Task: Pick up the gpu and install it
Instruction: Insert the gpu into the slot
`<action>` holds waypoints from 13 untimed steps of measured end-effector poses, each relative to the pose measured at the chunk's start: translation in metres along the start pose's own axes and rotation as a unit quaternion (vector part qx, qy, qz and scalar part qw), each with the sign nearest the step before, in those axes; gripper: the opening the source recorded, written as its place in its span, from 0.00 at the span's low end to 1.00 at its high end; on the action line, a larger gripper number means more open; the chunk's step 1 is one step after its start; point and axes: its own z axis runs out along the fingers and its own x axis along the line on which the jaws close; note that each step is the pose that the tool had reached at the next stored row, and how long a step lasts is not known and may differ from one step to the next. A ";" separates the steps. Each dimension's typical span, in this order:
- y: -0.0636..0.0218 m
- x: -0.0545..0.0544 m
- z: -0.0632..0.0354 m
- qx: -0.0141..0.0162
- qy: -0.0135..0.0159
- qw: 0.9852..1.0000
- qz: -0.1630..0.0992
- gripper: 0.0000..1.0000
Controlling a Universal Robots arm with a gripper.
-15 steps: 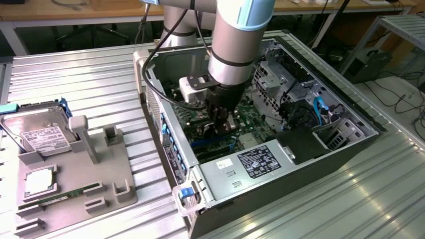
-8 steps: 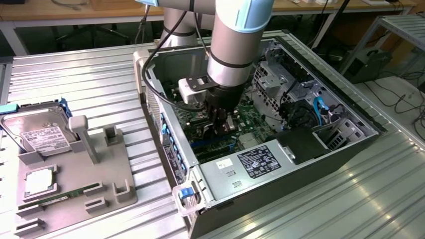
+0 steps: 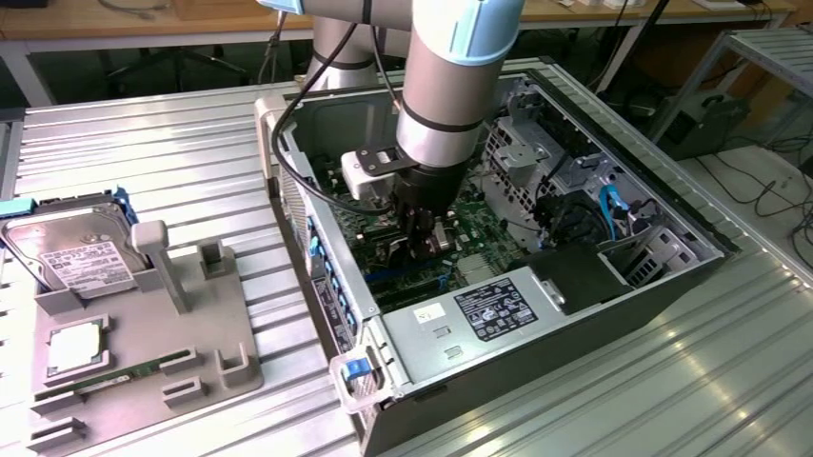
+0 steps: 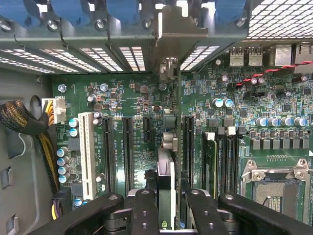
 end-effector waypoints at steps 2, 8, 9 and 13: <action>0.0000 0.000 0.0000 0.000 0.000 1.000 0.000 0.27; 0.0000 0.000 0.0000 0.000 0.000 1.000 0.000 0.27; 0.0000 0.000 0.0000 0.000 0.000 1.000 0.000 0.27; 0.0000 0.000 0.0000 0.000 0.000 1.000 0.000 0.27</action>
